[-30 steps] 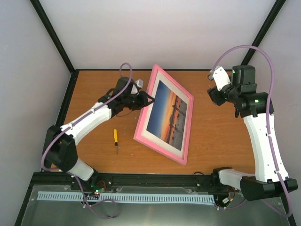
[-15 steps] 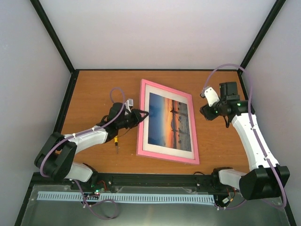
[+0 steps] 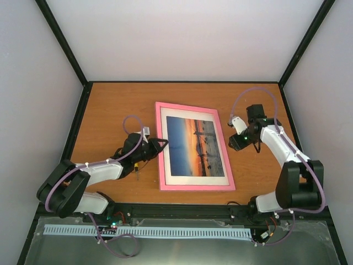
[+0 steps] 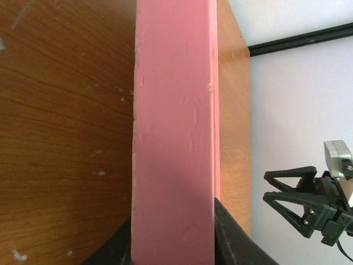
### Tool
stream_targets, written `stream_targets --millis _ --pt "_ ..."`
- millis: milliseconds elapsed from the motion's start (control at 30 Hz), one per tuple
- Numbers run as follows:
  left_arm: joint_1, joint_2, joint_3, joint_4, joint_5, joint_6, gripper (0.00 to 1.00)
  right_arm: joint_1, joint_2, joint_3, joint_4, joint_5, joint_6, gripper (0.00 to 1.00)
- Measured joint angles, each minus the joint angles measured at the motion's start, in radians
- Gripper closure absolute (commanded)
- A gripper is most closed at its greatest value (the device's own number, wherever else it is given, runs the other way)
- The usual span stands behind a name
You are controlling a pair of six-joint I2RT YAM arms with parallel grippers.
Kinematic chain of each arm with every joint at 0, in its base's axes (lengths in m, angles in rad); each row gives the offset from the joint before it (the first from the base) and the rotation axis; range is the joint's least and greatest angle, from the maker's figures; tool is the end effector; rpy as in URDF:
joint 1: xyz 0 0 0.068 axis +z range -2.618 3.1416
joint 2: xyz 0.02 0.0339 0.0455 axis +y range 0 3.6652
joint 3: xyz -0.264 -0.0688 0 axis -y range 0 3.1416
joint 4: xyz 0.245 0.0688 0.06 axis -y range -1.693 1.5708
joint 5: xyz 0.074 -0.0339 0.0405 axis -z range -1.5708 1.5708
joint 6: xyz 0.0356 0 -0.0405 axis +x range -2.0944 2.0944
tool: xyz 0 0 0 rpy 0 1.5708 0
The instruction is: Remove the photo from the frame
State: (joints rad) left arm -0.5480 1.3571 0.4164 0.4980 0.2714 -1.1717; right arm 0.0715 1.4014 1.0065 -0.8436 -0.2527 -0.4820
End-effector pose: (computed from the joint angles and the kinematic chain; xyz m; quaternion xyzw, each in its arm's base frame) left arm 0.2124 -0.1408 0.1625 -0.1881 0.8191 -0.4760 0.2590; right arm 0.2588 0.0275 0.2323 -0.2874 0.9354 0.0882 0.1860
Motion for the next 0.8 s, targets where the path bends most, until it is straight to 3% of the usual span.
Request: stream_targets --millis 267,567,700,800 --pt "0.0 -0.052 -0.042 -0.058 -0.07 -0.007 0.96 0.0 0.166 0.001 0.02 -0.09 0.009 0.43" --pt "-0.002 -0.099 -0.034 -0.218 -0.192 0.008 0.66 0.015 0.278 0.036 0.035 -0.159 0.028 0.43" --pt "0.004 -0.082 -0.036 -0.381 -0.3 0.057 0.39 0.054 0.303 0.043 0.053 -0.166 0.043 0.44" --pt "0.004 -0.075 -0.019 -0.465 -0.339 0.079 0.32 0.09 0.32 0.044 0.065 -0.162 0.06 0.44"
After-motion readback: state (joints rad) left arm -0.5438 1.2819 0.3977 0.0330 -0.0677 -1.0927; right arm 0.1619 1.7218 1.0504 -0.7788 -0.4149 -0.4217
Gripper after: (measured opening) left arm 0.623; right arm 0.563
